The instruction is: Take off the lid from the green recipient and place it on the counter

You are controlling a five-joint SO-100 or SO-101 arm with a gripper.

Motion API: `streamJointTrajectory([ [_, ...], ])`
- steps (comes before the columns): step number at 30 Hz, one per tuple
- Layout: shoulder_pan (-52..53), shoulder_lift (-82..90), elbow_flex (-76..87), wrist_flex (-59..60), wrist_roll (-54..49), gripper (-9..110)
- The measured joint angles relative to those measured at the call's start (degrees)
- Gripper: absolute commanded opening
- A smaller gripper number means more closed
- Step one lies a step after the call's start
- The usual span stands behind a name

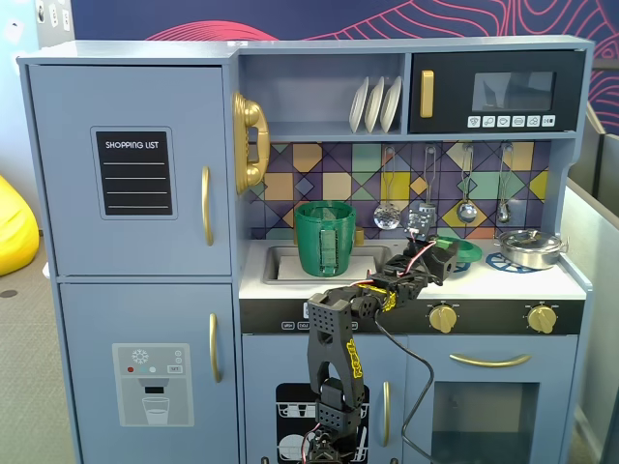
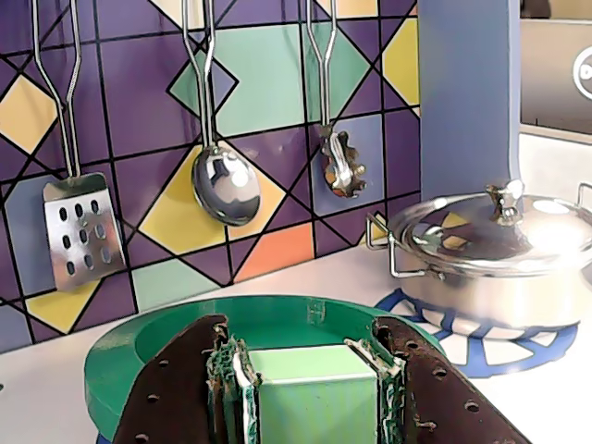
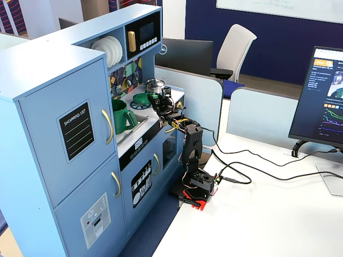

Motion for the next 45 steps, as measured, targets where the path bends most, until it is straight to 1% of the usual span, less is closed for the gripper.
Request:
streamJointTrajectory([
  [10, 0.0, 0.0, -0.1, 6.2, -1.5, 0],
  [13, 0.0, 0.0, -0.1, 7.5, -1.8, 2],
  [16, 0.0, 0.1, -0.2, 8.6, -1.9, 11],
  [18, 0.0, 0.2, -0.2, 9.8, -2.0, 21],
  [22, 0.0, 0.1, -0.1, 12.1, -2.0, 30],
  [36, 0.1, 0.4, 0.4, 14.5, -2.5, 39],
  [38, 0.2, 2.2, 1.7, 15.6, -3.0, 41],
  [45, 0.0, 12.5, 6.6, 18.3, -4.1, 42],
])
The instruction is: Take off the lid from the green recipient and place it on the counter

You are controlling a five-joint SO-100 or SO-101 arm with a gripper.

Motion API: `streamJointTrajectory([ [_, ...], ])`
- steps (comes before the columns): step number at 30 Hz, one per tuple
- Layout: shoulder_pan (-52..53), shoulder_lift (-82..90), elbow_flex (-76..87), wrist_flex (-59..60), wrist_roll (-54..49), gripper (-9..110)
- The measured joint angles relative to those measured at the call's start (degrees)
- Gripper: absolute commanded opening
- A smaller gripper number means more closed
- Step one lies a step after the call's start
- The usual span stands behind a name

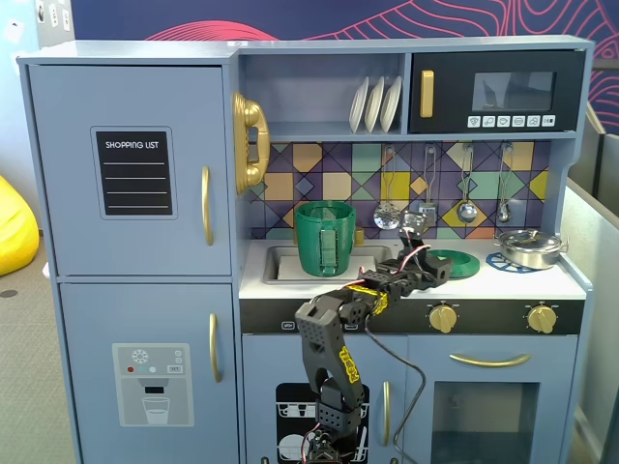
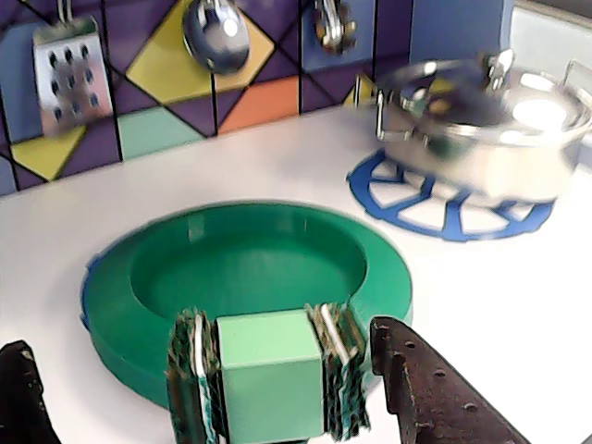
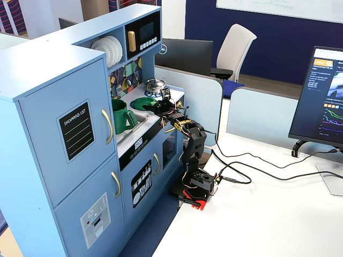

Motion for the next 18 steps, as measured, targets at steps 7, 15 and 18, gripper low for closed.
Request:
streamJointTrajectory([
  [7, -3.3, 12.7, 5.5, 5.9, -1.1, 41],
  [15, -6.8, 28.7, 10.7, 17.5, -3.3, 38],
  [18, -8.0, 33.7, 12.1, 21.3, -3.6, 37],
])
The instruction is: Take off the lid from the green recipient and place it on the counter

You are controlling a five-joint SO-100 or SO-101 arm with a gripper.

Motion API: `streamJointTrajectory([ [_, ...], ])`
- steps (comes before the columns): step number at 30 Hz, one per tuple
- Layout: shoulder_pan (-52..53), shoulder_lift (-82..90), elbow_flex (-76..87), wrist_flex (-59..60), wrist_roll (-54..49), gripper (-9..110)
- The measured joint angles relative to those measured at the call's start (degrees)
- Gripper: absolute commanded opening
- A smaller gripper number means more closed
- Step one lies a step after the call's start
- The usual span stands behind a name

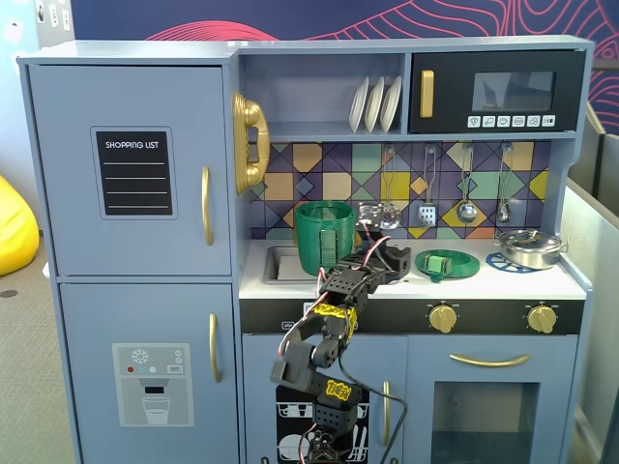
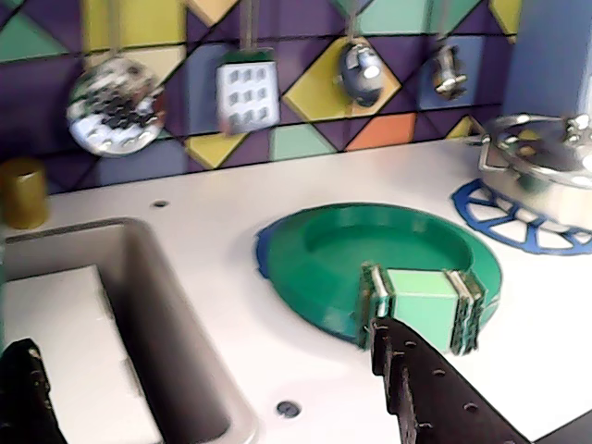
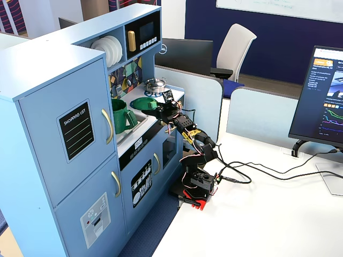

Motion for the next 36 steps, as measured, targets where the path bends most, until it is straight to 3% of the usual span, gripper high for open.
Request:
streamJointTrajectory([
  [16, -7.2, 20.2, 1.6, 40.7, -6.4, 32],
  [23, -12.3, 27.2, 10.8, 54.7, -7.3, 30],
  [36, -21.3, 37.1, 41.9, 54.7, 6.2, 21],
])
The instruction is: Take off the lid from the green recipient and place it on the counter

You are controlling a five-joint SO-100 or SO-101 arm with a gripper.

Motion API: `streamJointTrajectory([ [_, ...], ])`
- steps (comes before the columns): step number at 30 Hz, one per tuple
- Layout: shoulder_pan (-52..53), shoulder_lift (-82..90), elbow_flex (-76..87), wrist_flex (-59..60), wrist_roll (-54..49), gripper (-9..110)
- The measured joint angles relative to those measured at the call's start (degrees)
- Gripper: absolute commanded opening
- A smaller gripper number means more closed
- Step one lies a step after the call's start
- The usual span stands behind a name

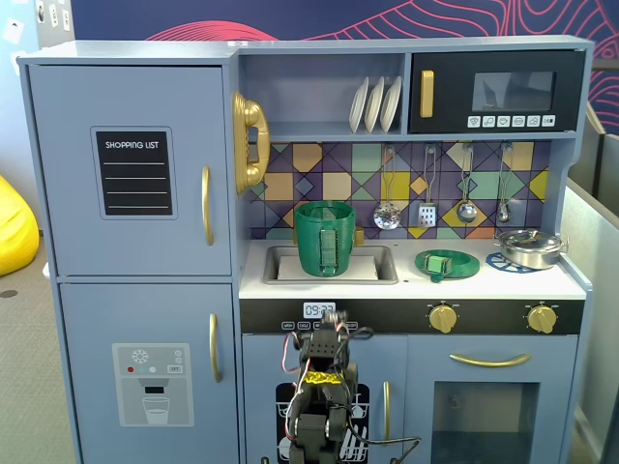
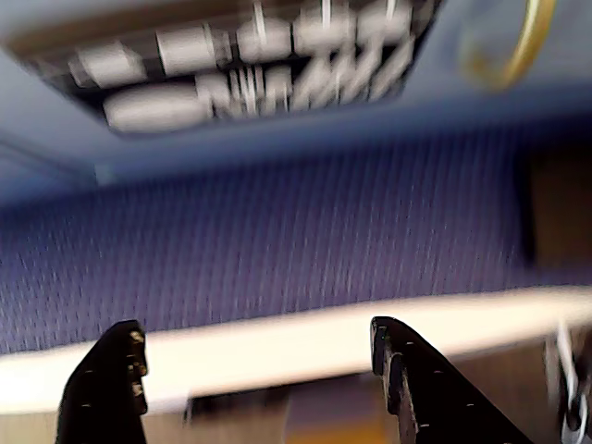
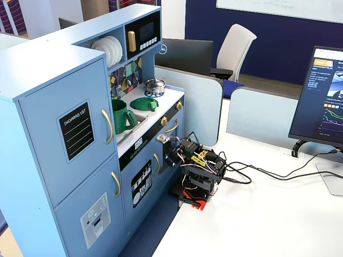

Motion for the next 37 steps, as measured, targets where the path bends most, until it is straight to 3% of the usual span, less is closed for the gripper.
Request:
streamJointTrajectory([
  [10, -4.6, 2.1, 2.8, 10.5, 4.5, 20],
  [37, -5.8, 2.1, 2.8, 10.7, 5.0, 20],
])
